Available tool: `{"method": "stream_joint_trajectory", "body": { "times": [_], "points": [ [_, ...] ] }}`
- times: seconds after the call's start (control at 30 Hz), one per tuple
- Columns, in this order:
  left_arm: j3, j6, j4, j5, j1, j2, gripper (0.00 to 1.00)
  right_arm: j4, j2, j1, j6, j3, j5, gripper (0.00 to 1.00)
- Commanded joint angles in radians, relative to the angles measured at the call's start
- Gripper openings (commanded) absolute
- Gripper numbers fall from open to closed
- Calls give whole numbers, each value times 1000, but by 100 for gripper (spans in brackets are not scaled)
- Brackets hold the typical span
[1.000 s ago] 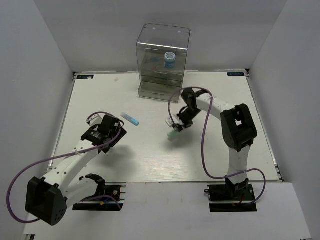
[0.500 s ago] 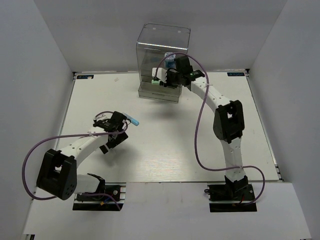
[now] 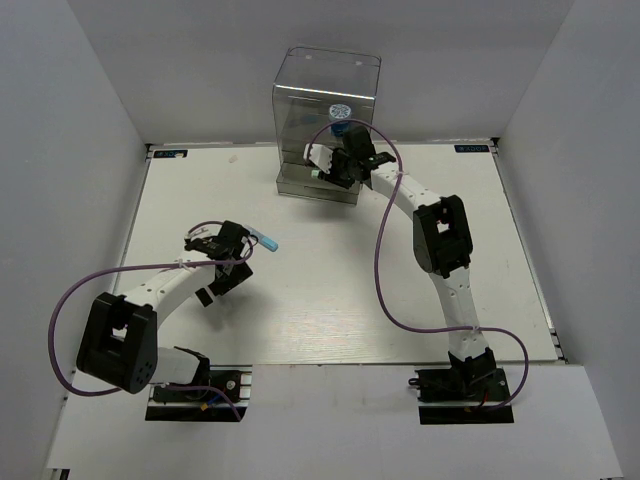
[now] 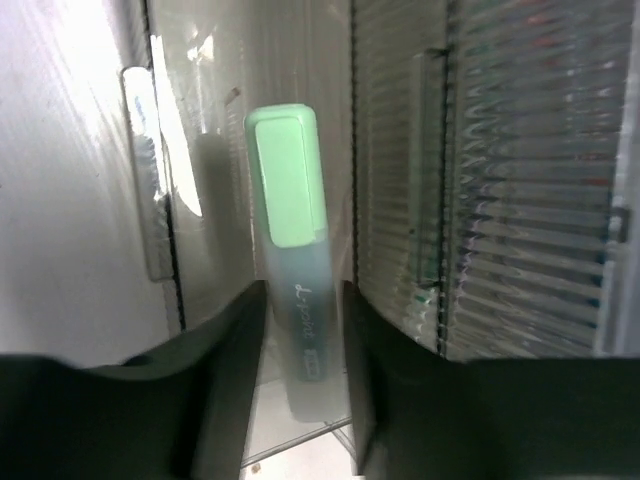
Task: Sort the stationery into containers
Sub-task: Place the pen in the drawer, then pick up the pen from the center of the board.
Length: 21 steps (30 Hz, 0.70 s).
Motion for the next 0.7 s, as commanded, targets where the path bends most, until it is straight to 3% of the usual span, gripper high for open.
{"method": "stream_joint_trajectory", "body": {
  "times": [0.0, 0.27, 0.4, 0.67],
  "points": [
    [19, 8, 14, -10, 7, -8, 99, 67, -22, 2, 33, 24, 13, 45],
    [1, -1, 4, -1, 7, 1, 98, 103, -143, -3, 101, -85, -57, 52],
    [1, -1, 4, -1, 16, 34, 89, 133, -227, -6, 183, -161, -134, 54],
    [-67, 17, 96, 42, 59, 74, 70, 248, -489, -9, 231, -518, -217, 60]
  ]
}}
